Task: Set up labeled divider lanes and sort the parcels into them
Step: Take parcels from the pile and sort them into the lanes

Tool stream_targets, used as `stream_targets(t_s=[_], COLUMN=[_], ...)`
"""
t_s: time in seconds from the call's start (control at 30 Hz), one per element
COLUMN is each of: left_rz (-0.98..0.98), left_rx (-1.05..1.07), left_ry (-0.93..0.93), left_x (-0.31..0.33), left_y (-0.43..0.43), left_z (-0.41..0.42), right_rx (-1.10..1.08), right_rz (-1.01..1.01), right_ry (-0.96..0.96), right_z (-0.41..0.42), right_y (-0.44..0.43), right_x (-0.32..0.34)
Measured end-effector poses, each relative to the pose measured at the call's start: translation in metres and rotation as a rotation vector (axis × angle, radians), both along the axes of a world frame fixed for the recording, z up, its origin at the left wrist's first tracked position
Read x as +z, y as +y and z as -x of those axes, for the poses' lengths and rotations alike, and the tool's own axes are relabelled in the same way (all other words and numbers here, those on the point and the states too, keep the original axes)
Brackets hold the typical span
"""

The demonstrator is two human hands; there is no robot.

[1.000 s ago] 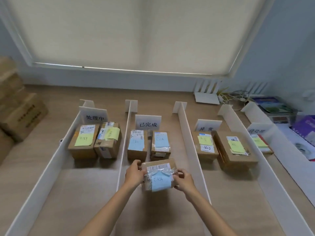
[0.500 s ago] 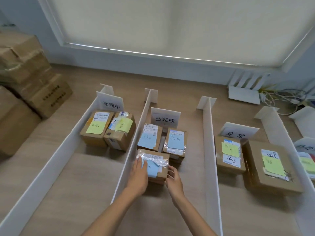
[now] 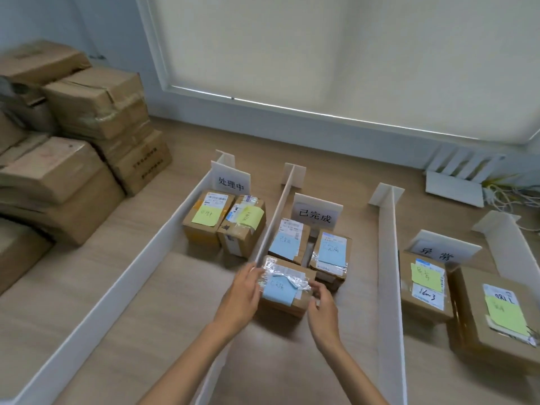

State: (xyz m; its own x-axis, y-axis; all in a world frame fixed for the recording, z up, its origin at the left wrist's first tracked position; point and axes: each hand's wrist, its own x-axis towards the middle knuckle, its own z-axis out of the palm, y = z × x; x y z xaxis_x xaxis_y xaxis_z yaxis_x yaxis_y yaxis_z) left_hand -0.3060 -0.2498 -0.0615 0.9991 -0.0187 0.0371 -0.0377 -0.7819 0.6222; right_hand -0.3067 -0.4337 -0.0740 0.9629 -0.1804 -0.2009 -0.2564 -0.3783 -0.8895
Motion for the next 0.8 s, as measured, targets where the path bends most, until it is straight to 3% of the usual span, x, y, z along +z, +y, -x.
stream_targets(t_s=[0.23, 0.37, 0.6, 0.8], left_rz=[0.044, 0.062, 0.105, 0.163], left_rx=[0.183, 0.345, 0.64, 0.81], left_ry=[-0.158, -0.208, -0.166, -0.197], left_x=[0.051, 0.073, 0.085, 0.081], left_y=[0.141, 0.241, 0.381, 0.453], left_z=[0.082, 0.156, 0.286, 0.33], right_rx=[0.215, 0.34, 0.598, 0.715], right_rz=[0.016, -0.012, 0.008, -0.011], right_ry=[-0.159, -0.145, -0.121, -0.193], right_z=[0.058, 0.11, 0.186, 0.193], right_y=[0.113, 0.207, 0.345, 0.423], right_x=[0.038, 0.055, 0.063, 0.076])
